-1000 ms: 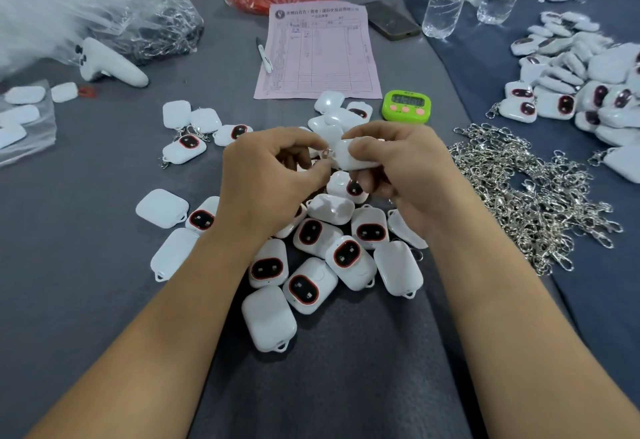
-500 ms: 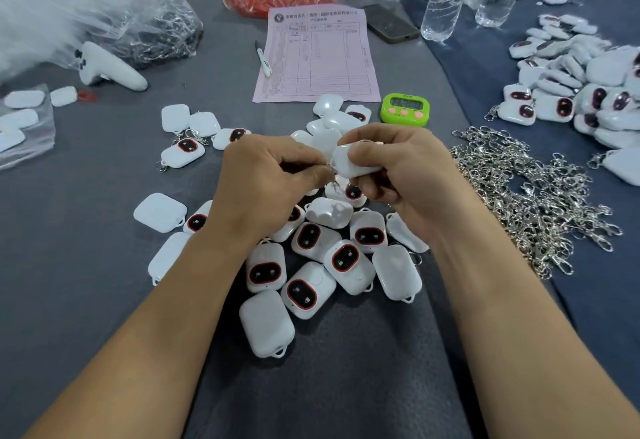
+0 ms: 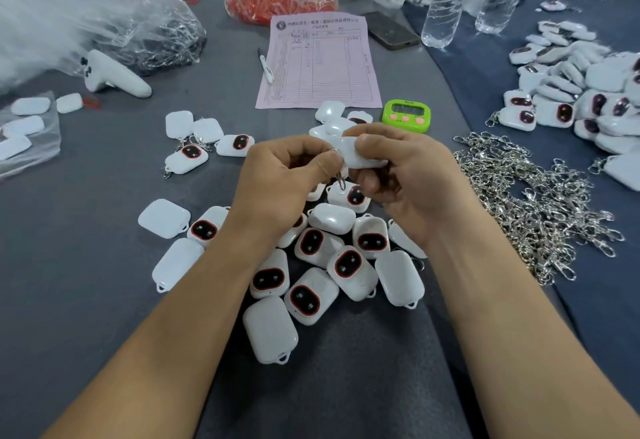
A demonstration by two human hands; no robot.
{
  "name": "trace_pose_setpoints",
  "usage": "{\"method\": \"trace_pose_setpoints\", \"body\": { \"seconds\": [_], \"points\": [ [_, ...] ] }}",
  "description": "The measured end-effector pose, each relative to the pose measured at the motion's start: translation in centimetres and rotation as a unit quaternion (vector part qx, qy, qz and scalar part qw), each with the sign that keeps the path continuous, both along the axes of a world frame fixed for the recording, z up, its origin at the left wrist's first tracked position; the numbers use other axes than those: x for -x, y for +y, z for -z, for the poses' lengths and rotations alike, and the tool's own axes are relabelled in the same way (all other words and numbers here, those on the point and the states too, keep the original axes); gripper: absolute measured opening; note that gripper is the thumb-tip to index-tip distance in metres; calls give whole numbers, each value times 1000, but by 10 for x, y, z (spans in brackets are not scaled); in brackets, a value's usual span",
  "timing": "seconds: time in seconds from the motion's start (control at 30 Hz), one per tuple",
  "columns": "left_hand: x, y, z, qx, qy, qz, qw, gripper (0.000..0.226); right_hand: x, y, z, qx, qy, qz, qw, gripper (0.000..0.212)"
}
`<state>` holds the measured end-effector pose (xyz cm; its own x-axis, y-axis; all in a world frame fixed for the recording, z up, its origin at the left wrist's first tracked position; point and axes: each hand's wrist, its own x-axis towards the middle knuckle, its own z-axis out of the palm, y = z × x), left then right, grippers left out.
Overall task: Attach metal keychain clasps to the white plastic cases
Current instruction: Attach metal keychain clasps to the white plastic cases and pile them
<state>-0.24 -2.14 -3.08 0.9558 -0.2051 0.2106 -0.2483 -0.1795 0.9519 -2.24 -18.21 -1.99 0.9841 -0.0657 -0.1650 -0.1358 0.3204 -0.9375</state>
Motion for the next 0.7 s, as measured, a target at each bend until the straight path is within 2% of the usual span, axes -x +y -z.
{"method": "trace_pose_setpoints", "body": {
  "seconds": [0.03,0.1,0.17,0.2,0.23,0.27,0.3,0.37,0.4,0.53,0.6,0.7],
  "points": [
    [-1,0,1,-24,-15,-14,1000,23,0,0,0,11,-4,12,1000,14],
    [-1,2,2,-142,-114,-38,982,13,2,4,0,46,-10,41,998,11],
    [-1,3,3,-287,-243,-61,925,11,2,11,2,85,-15,66,994,8],
    [-1,4,5,-334,-281,-69,897,16,2,14,3,99,-18,76,992,8],
    [-1,5,6,-353,-297,-75,884,18,2,17,4,105,-21,82,991,8],
    [-1,5,6,-345,-289,-83,889,17,1,18,4,100,-22,83,991,8],
    [-2,5,6,-306,-254,-91,913,12,1,18,3,83,-20,78,993,9],
    [-4,5,6,-174,-134,-89,971,9,1,14,0,32,-12,55,998,10],
    [-5,5,6,-113,-75,-70,988,13,1,11,0,12,-5,43,999,12],
    [-7,5,2,-4,58,26,998,15,0,7,0,-29,14,32,999,15],
    [-4,2,1,4,70,26,997,21,0,6,1,-36,10,41,998,15],
    [4,-1,2,-100,-59,-43,992,22,0,8,2,5,1,62,998,13]
  ]
}}
